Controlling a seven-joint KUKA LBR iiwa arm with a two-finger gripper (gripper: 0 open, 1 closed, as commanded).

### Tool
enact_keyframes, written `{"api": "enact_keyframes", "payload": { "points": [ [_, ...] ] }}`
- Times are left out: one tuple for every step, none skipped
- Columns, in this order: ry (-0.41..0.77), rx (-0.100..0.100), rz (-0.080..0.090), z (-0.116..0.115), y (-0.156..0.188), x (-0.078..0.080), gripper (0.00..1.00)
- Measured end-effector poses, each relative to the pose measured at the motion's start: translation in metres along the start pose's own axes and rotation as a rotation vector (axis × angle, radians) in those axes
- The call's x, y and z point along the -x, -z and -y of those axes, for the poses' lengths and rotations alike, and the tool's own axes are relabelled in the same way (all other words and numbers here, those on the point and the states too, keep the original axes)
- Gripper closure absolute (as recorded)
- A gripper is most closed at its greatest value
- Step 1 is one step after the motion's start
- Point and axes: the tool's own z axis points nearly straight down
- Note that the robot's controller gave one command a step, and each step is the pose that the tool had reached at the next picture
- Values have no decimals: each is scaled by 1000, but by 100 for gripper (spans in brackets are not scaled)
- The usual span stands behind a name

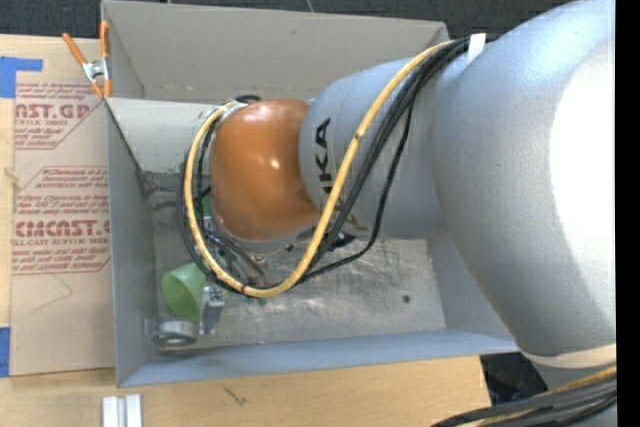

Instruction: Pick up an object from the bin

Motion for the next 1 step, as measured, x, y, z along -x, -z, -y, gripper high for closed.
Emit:
{"api": "enact_keyframes", "payload": {
  "points": [
    [216,-1,5,7,-46,17,0]
  ]
}}
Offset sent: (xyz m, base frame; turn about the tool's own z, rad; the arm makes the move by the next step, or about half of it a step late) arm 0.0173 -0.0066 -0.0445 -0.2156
